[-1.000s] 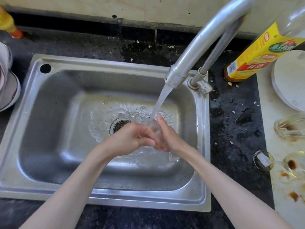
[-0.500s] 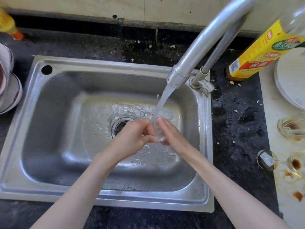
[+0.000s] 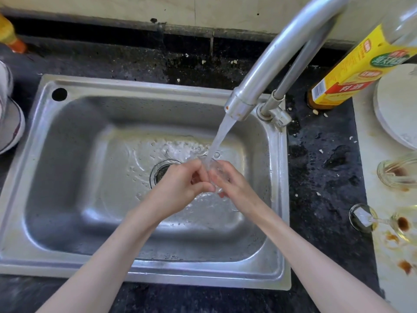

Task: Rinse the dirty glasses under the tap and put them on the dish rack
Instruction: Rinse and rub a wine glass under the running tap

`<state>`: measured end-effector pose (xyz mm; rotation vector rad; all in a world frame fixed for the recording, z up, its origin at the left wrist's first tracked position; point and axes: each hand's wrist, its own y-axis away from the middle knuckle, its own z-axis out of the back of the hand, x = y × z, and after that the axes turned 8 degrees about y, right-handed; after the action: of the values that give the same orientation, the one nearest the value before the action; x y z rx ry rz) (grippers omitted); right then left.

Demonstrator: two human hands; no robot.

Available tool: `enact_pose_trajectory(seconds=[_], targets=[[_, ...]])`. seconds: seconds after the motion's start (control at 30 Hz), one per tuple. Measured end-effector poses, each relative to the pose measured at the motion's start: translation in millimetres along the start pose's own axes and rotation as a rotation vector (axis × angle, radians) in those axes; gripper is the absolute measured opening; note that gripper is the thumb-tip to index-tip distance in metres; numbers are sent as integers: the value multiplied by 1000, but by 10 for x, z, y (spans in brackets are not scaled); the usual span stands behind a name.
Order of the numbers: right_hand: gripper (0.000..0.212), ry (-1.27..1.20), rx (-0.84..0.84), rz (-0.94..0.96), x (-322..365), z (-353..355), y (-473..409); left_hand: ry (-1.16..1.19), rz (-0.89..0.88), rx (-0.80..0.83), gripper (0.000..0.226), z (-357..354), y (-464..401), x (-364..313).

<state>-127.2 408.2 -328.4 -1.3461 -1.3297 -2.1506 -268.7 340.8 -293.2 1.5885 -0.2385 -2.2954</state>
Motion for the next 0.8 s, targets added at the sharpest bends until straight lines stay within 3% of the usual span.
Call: enact_pose_trajectory(seconds=[0.1, 0.13, 0.2, 0.33, 0.4, 0.5, 0.57, 0.63, 0.73, 0.8], targets=[[43, -49, 38, -88, 100, 67, -20, -74, -62, 328, 13, 32, 25, -22], [47, -38, 70, -103, 120, 83, -35, -99, -66, 384, 13, 43, 27, -14], [56, -26, 121, -112, 123, 80, -26, -120, -41, 325, 13, 62, 11, -2], [55, 15, 39, -47, 49, 31, -5, -60, 23, 23, 30, 17, 19, 1], [57, -50, 26, -67, 82, 47, -9, -57, -42, 40, 29, -26, 50, 5], [53, -207, 131, -146, 122, 62, -46, -150, -129, 247, 16, -45, 74, 2], [59, -185, 188, -168, 103, 72, -71, -220, -113, 280, 10, -33, 69, 24], [61, -123, 179, -136, 92, 71, -76, -216, -67, 189, 9, -58, 72, 22], [44, 30, 79, 16, 90, 31, -32, -75, 15, -32, 27, -106, 74, 4], [48, 17, 51, 52, 83, 11, 0, -18, 7, -55, 22, -103, 92, 31]])
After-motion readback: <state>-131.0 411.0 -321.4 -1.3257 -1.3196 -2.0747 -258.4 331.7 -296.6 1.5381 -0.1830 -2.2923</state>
